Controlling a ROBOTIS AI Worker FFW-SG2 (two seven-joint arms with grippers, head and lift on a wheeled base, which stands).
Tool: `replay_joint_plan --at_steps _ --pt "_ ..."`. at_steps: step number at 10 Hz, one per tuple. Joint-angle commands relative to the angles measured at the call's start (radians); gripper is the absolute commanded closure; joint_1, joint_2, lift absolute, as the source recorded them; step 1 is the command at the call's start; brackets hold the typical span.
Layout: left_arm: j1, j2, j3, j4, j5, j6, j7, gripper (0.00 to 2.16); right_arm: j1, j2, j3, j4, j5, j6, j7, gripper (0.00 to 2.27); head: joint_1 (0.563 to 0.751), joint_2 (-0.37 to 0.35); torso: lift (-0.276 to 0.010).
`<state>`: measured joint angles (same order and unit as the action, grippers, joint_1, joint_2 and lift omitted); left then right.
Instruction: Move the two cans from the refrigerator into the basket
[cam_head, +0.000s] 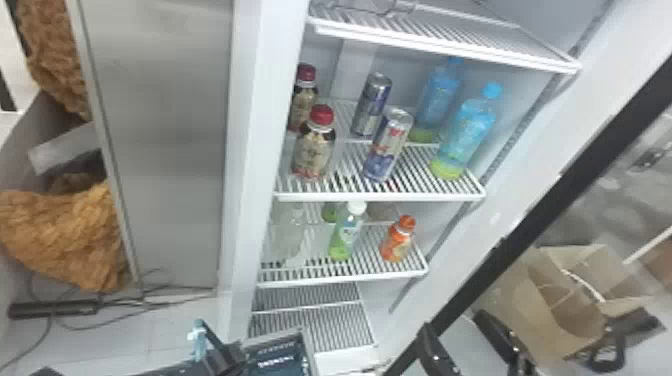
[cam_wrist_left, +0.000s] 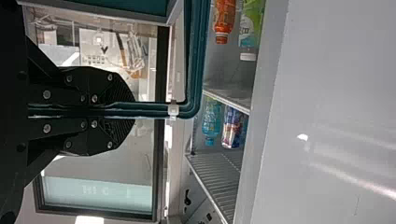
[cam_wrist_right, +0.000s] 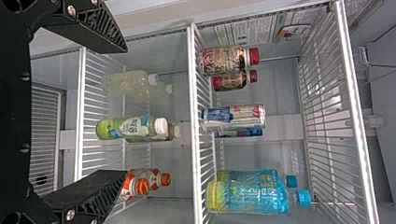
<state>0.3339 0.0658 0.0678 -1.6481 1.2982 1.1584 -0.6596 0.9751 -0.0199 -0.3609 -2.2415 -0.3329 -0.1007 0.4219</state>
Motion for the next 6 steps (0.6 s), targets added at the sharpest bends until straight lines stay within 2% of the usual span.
replay_joint_plan --at_steps 1,6 --pt "0.000 0.000 0.000 0.000 0.000 0.002 0.000 1.19 -0.006 -0.002 0.000 0.004 -0.006 0.000 0.002 0.12 0.695 -0.350 -0.031" --pt "-0.003 0.000 -0.002 0.000 -0.002 0.002 0.000 1.19 -0.013 -0.006 0.000 0.007 -0.012 0.000 0.002 0.12 0.695 -0.350 -0.031"
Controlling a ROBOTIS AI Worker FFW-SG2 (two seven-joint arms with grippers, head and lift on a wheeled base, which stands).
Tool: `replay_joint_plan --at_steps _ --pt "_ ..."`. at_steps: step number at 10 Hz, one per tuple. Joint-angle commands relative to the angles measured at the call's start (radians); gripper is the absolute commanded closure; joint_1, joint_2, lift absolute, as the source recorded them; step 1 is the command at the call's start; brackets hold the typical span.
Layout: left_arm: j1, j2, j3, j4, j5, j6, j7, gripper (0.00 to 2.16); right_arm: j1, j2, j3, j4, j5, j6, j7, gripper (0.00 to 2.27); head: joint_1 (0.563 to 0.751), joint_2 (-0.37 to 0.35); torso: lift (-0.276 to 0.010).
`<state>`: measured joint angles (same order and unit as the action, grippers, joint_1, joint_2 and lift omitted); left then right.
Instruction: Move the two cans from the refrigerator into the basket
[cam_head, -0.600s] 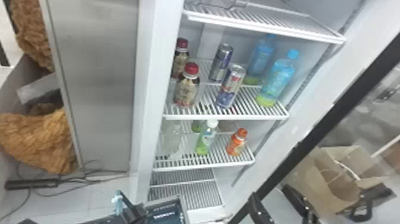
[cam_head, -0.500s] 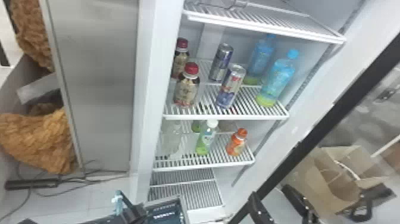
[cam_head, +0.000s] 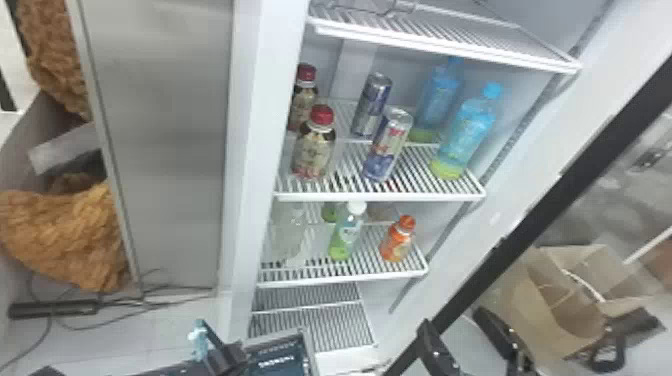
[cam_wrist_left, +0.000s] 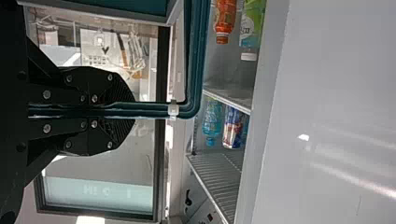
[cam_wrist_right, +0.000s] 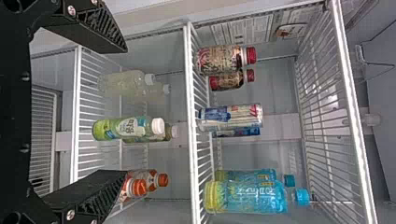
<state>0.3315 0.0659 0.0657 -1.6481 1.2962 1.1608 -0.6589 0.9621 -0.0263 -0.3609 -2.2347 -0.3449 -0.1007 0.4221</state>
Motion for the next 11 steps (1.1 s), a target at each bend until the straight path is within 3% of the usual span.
replay_joint_plan --at_steps 1,11 --pt "0.000 0.000 0.000 0.000 0.002 0.000 -0.001 1.19 -0.003 0.000 0.000 0.000 0.000 0.000 0.000 0.12 0.695 -0.350 -0.031" --pt "-0.003 -0.002 0.004 0.000 0.006 -0.005 -0.001 1.19 -0.231 0.006 0.002 0.076 -0.014 0.000 -0.031 0.12 0.695 -0.350 -0.031"
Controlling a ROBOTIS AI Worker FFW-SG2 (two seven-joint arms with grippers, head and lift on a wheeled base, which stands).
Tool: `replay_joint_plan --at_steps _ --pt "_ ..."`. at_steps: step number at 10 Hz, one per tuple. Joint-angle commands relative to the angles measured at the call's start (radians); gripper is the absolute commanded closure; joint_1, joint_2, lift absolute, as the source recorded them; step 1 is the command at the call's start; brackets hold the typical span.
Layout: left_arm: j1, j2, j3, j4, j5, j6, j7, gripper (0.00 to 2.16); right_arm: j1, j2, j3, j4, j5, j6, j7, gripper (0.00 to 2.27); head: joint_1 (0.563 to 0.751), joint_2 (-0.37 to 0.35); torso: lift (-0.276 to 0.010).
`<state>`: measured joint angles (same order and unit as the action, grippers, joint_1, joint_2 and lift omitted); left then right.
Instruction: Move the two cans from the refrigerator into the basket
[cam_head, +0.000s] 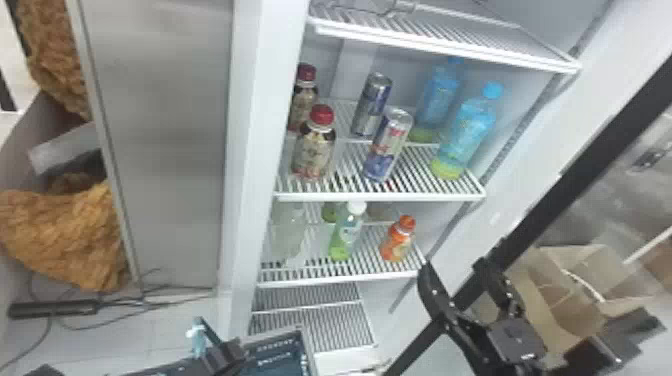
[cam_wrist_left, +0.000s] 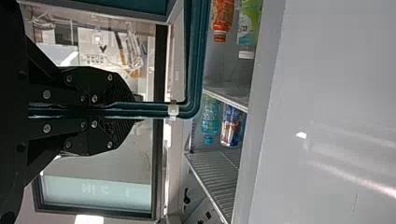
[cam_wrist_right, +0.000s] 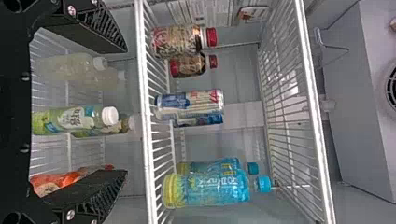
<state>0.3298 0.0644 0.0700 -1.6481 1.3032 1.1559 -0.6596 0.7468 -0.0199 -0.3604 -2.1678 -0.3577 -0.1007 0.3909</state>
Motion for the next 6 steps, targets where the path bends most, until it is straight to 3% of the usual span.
replay_joint_plan --at_steps 1,6 --pt "-0.001 0.000 0.000 0.000 0.001 0.000 0.000 1.19 -0.038 0.000 0.001 0.017 -0.003 0.000 -0.001 0.12 0.695 -0.350 -0.031" --pt "0.001 0.002 0.004 0.000 0.001 -0.002 0.000 1.19 -0.153 0.000 0.003 0.007 0.027 0.125 -0.044 0.11 0.695 -0.350 -0.031"
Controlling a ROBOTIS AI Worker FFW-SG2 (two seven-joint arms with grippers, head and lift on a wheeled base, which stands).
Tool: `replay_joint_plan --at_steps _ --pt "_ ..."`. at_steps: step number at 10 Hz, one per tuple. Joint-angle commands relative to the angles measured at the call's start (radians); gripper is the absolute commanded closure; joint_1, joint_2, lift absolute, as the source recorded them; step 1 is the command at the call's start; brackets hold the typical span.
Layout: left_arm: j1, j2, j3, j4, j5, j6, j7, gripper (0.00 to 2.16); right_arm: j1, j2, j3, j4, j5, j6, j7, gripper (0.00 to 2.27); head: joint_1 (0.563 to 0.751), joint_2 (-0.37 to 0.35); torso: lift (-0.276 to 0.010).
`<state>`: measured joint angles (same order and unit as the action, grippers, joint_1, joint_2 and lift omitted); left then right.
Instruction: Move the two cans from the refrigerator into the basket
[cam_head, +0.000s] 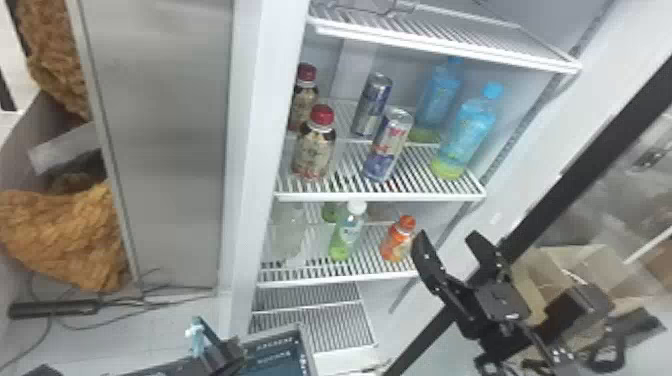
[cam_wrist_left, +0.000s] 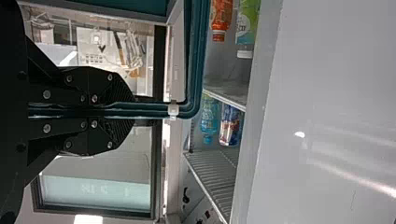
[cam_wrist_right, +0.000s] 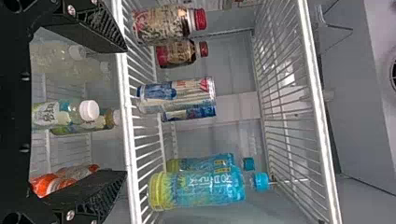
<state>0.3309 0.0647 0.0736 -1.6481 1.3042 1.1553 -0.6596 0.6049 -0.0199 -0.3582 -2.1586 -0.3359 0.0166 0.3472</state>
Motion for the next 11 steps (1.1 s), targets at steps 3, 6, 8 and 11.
replay_joint_plan --at_steps 3,6,8,11 --pt "0.003 0.001 0.002 0.000 0.000 0.001 0.000 1.19 -0.094 -0.005 0.001 0.039 0.027 0.037 -0.013 0.12 0.695 -0.350 -0.031" --pt "0.003 0.001 0.002 0.000 0.000 -0.002 0.000 1.19 -0.185 -0.008 0.015 0.091 0.061 0.069 -0.027 0.12 0.695 -0.350 -0.031" --pt "0.003 0.001 0.002 0.000 0.000 0.001 0.000 1.19 -0.249 -0.021 0.041 0.133 0.063 0.091 -0.037 0.11 0.695 -0.350 -0.031" --pt "0.003 0.001 0.002 0.000 0.000 0.001 0.000 1.19 -0.335 -0.035 0.071 0.196 0.065 0.096 -0.062 0.12 0.695 -0.350 -0.031"
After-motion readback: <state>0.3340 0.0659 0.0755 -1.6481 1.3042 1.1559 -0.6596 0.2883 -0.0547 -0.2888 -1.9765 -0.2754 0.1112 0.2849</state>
